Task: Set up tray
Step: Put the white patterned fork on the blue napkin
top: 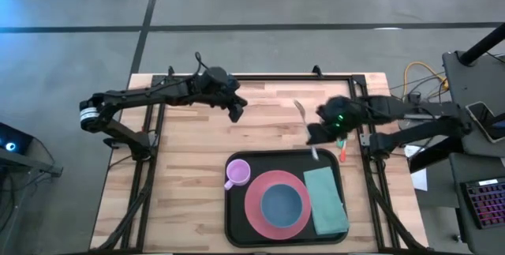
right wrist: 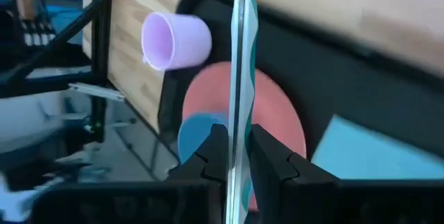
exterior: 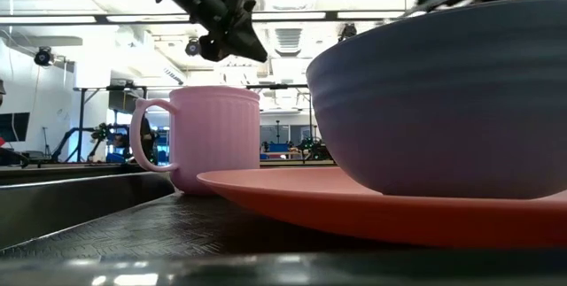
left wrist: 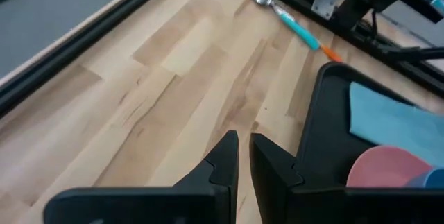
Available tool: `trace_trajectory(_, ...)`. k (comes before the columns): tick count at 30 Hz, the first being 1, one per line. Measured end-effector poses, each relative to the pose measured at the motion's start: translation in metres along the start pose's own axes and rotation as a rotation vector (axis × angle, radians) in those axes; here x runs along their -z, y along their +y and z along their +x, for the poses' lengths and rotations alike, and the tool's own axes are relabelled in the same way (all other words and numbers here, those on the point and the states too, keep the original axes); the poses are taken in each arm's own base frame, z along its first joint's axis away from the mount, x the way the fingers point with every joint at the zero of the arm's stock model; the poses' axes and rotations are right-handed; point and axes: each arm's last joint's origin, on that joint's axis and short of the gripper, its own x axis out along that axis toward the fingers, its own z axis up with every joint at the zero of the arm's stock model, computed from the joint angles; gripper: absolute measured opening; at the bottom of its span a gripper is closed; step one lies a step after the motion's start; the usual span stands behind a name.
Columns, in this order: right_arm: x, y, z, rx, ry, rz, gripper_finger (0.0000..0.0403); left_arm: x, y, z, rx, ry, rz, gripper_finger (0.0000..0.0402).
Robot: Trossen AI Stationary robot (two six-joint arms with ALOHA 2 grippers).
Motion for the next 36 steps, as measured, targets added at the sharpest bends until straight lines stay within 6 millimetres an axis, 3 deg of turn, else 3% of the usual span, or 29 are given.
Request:
trace_trajectory(6,0.042,-0.038,0.011,-0.134,0.012,0.214,0.0026,0.007,0.002,0.004,-0.007,0.021,0.020,0.0018)
trace_trajectory(13,0.092,-0.073,0.051,-0.292,0.084,0.365,0.0026,0.018,0.006,0.008,-0.017,0.056,0.016,0.0018)
trace_trajectory(17,0.116,-0.093,0.072,-0.247,0.064,0.385,0.0027,0.020,0.007,0.009,-0.019,0.064,0.015,0.0018)
trace_trajectory(28,0.167,-0.101,0.098,-0.240,0.141,0.268,0.0028,0.020,0.007,0.009,-0.018,0.061,0.015,0.0018)
trace_trajectory(36,0.188,-0.111,0.136,-0.209,0.169,0.314,0.0028,0.020,0.007,0.010,-0.018,0.061,0.012,0.0018)
